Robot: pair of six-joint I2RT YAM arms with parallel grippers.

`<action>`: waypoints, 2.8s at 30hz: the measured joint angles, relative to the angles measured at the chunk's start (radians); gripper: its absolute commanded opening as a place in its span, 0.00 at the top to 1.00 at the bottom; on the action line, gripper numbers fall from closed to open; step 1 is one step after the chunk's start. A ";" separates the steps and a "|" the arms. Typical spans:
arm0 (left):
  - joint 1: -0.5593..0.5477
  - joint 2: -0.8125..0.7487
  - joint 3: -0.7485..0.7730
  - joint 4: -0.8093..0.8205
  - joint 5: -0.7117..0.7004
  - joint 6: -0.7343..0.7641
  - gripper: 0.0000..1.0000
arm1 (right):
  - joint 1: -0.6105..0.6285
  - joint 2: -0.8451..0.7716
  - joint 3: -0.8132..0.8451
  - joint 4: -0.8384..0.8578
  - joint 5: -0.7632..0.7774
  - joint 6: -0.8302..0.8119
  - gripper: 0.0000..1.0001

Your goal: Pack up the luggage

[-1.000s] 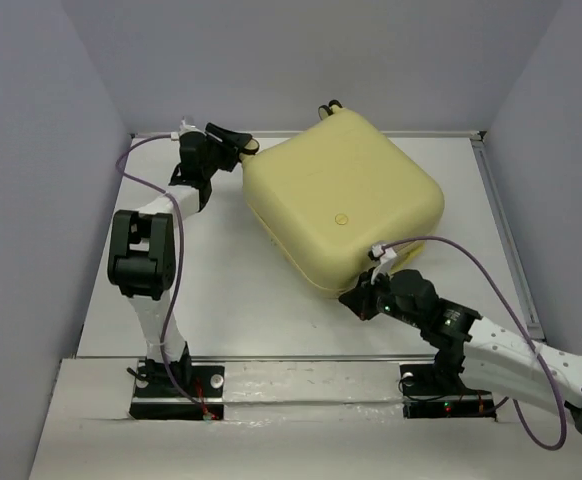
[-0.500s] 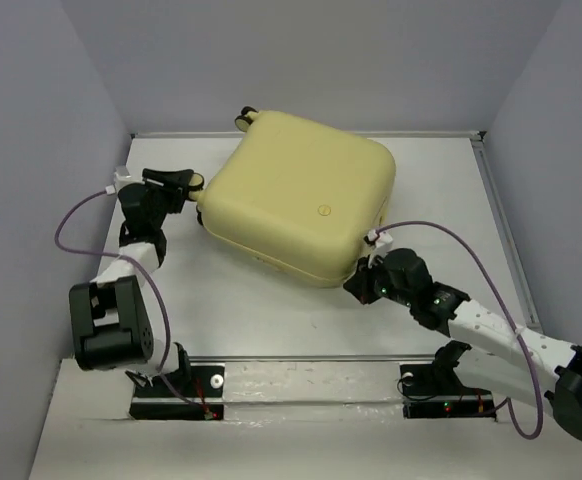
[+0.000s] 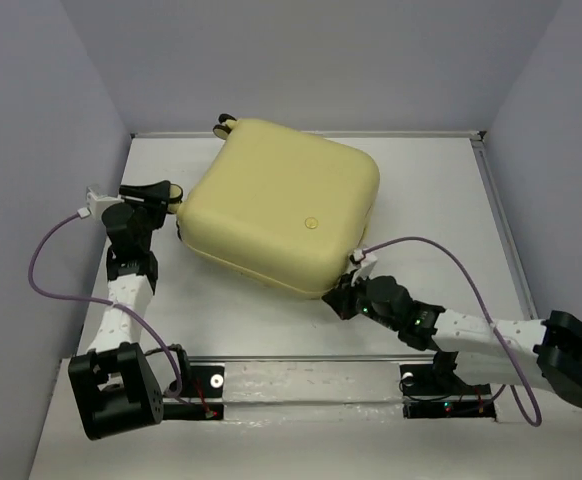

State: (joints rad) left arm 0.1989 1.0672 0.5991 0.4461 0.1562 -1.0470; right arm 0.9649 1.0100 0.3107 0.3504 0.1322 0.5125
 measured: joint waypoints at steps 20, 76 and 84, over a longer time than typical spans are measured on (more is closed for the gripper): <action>-0.053 -0.062 -0.180 0.159 0.120 -0.077 0.94 | -0.388 -0.018 0.112 -0.034 -0.193 0.027 0.93; 0.028 -0.024 -0.117 0.097 0.382 -0.103 0.94 | -1.039 0.636 0.346 0.400 -1.250 -0.144 0.37; 0.031 -0.021 -0.117 0.098 0.383 -0.102 0.94 | -1.057 0.744 0.359 0.573 -1.325 0.012 0.81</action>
State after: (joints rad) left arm 0.2302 1.0462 0.4824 0.5442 0.5392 -1.1488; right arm -0.0925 1.7542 0.6701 0.9230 -1.1927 0.5247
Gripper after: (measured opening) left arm 0.611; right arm 0.384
